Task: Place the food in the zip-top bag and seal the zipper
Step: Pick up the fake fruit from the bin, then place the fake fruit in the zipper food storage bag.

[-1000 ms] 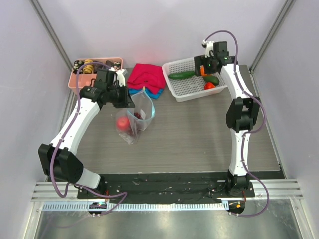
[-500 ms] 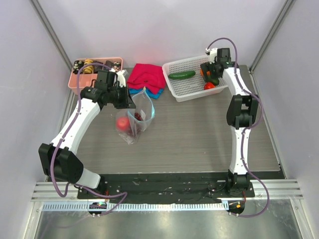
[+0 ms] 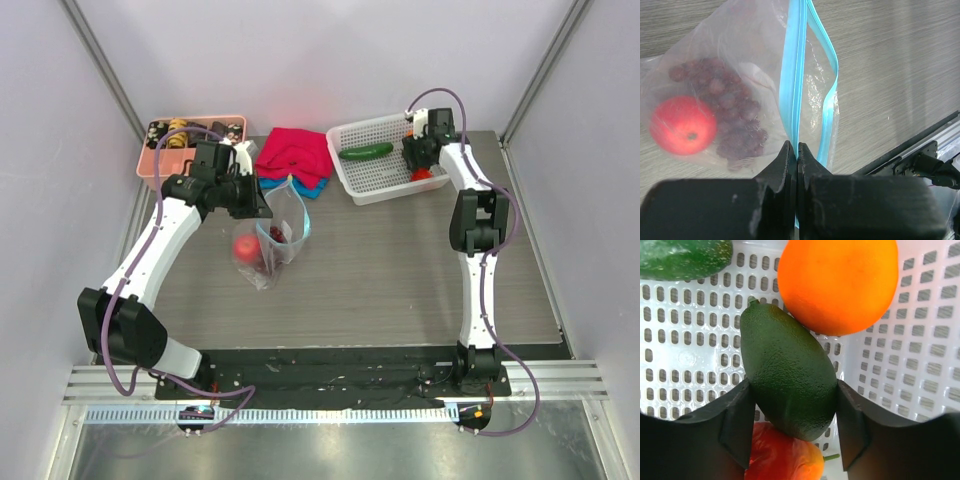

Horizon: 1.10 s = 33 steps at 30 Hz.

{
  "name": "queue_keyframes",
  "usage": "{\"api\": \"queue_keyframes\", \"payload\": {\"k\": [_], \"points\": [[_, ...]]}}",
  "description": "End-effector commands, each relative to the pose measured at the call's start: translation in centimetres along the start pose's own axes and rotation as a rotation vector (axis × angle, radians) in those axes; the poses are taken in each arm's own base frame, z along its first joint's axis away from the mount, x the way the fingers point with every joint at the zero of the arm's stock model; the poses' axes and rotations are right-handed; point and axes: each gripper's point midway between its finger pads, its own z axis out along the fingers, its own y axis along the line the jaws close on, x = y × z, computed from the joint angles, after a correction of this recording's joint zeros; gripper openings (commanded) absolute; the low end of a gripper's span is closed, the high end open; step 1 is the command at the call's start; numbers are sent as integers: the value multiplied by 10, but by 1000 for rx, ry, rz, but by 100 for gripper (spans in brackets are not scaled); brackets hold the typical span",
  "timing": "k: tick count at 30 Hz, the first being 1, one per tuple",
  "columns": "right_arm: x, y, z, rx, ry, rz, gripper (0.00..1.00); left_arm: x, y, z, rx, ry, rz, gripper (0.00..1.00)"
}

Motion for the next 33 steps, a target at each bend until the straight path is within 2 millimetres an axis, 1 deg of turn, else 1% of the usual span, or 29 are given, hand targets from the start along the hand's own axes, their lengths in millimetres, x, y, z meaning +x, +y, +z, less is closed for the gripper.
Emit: {"api": "queue_keyframes", "payload": {"k": [1, 2, 3, 4, 6, 7, 8, 10, 11, 13, 14, 16, 17, 18, 19, 20, 21, 22, 23, 24, 25, 26, 27, 28, 29, 31, 32, 33], "points": [[-52, -6, -33, 22, -135, -11, 46, -9, -4, 1, 27, -30, 21, 0], [-57, -8, -38, 27, -147, -6, 42, -9, -4, 1, 27, -30, 21, 0], [-62, -8, -43, 30, -161, -1, 33, -9, -4, 1, 27, -30, 21, 0], [-72, -12, -56, 38, -186, -1, 30, -9, -3, 1, 24, -29, 20, 0], [-84, -11, -69, 35, -219, 8, 28, -10, -4, 1, 25, -33, 17, 0], [-96, -13, -86, 38, -251, 11, 25, -11, -4, 1, 23, -37, 15, 0], [-105, -11, -96, 23, -278, 15, 22, -11, -4, 1, 24, -36, 12, 0], [-116, -6, -112, -5, -312, 33, 18, -12, -5, 2, 31, -37, 9, 0], [-129, -3, -131, -23, -353, 39, 16, -11, -6, 2, 32, -35, 4, 0], [-137, 3, -148, -58, -378, 61, 13, -12, -5, 3, 33, -34, -3, 0], [-143, 6, -164, -75, -395, 66, 10, -14, -7, 3, 39, -39, -4, 0], [-149, 28, -183, -172, -413, 77, 7, -16, -7, 4, 44, -40, -12, 0], [-151, 39, -202, -220, -414, 86, 5, -17, -9, 3, 51, -40, -19, 0], [-150, 58, -213, -308, -414, 93, 4, -19, -9, 2, 53, -48, -19, 0], [-149, 80, -223, -384, -398, 144, 4, -20, -10, 2, 58, -53, -19, 0], [-152, 95, -247, -432, -408, 163, 4, -20, -12, 2, 66, -52, -21, 0], [-140, 120, -253, -532, -368, 185, 4, -21, -12, 1, 66, -57, -26, 0], [-138, 139, -264, -585, -352, 214, 4, -20, -13, 1, 72, -58, -28, 0], [-137, 168, -276, -655, -326, 262, 4, -22, -14, 1, 81, -64, -28, 0], [-129, 192, -290, -717, -298, 287, 4, -21, -14, 1, 86, -62, -39, 0], [-125, 210, -299, -772, -278, 307, 4, -21, -15, 1, 90, -63, -43, 0], [-112, 247, -301, -851, -220, 345, 4, -21, -15, 1, 93, -65, -47, 0], [-111, 263, -318, -896, -223, 338, 4, -21, -18, 1, 108, -63, -54, 0], [-106, 278, -322, -930, -206, 336, 4, -22, -18, 1, 111, -62, -57, 0], [-90, 311, -326, -983, -141, 319, 4, -23, -18, 0, 113, -65, -59, 0], [-70, 335, -326, -1010, -71, 300, 3, -26, -18, -1, 115, -71, -60, 0], [-58, 346, -322, -1017, -31, 295, 3, -26, -19, -1, 116, -71, -59, 0], [-49, 360, -323, -1027, -3, 275, 3, -26, -20, -2, 121, -71, -56, 0]]}}
